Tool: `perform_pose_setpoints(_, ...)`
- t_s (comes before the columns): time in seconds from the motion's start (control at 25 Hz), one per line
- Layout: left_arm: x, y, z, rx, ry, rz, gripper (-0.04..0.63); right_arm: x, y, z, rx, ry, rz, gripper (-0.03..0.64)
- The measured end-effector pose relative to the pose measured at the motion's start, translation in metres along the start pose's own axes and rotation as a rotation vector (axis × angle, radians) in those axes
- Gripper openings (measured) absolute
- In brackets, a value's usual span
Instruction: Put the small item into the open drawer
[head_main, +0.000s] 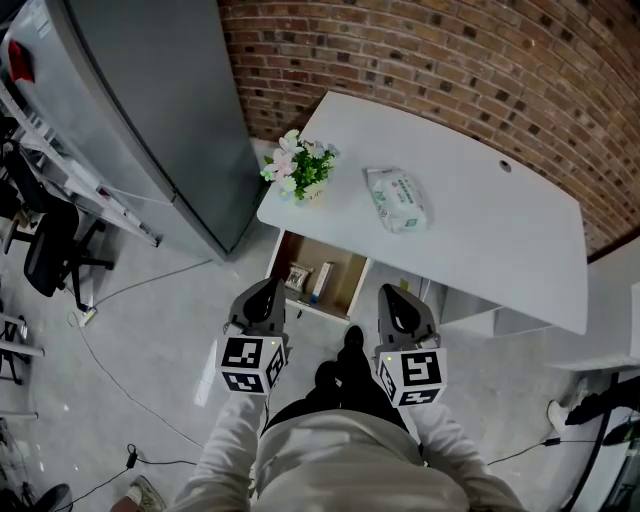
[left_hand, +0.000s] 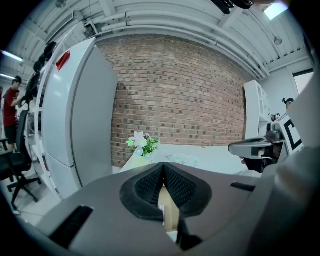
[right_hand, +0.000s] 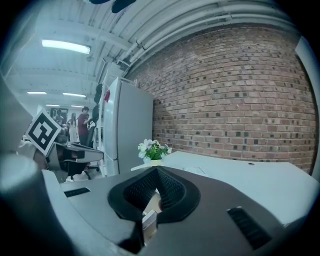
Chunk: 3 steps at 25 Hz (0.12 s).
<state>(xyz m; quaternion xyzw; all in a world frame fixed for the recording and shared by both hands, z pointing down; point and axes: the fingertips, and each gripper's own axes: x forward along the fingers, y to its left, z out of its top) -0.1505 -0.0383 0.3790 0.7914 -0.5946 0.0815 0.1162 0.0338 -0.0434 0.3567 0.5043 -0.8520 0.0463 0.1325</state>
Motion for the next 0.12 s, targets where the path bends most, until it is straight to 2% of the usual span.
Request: perform_pose_setpoints(0.12,0.0031,0.0007,-0.0018,0.003,0.003,-0.006,0.017,0.0036,0.0008,-0.0003,0.004,-0.001,0.003,0.026)
